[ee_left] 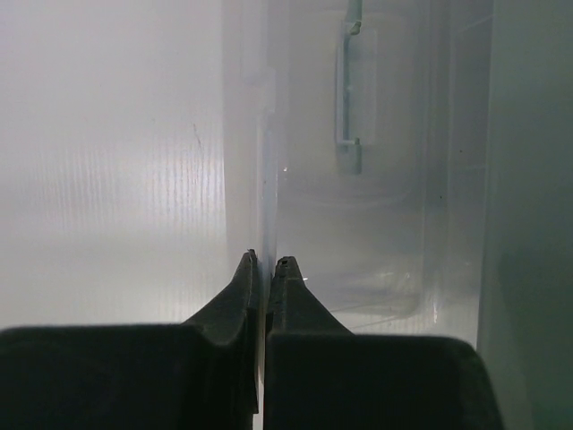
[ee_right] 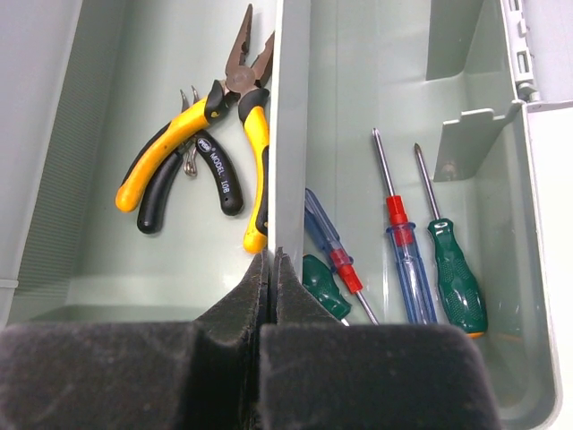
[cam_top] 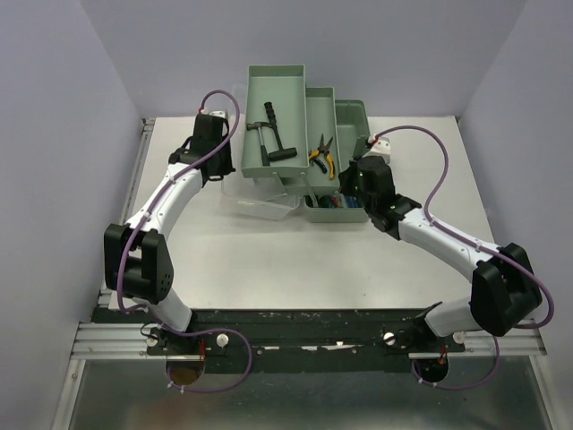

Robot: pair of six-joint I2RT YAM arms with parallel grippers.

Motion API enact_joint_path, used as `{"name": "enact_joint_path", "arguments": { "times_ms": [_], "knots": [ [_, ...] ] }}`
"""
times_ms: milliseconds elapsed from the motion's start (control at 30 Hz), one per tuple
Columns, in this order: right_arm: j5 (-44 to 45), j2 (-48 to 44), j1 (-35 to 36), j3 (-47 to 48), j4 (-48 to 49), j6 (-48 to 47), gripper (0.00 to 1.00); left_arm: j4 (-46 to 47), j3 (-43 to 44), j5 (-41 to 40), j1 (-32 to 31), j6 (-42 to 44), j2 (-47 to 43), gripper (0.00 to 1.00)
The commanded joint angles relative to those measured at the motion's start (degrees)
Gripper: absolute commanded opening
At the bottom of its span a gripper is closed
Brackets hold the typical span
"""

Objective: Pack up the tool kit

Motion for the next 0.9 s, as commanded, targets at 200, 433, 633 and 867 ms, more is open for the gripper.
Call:
{"name": "enact_joint_path", "arguments": {
  "times_ms": [200, 433, 633, 867],
  "knots": [
    [2.8, -0.8, -1.0, 3.4, -17.0, -5.4, 0.43, -4.0, 12.7, -9.6, -7.2, 8.0, -0.1, 0.0],
    [1.1, -5.4, -5.9, 8.2, -24.8, -7.4, 0.73, -7.3, 22.8, -20.7, -12.6, 14.9, 2.7, 0.0],
    [4.0, -14.2, -10.0, 4.6, -25.9, -8.3, 0.76, -6.0, 27.5, -25.7, -16.7, 22.3, 5.2, 0.0],
    [6.5, -18.7, -11.6, -0.3, -24.2, -6.5, 0.83, -3.0, 33.8, -36.2, -23.4, 32.1, 9.4, 0.0]
  ]
}}
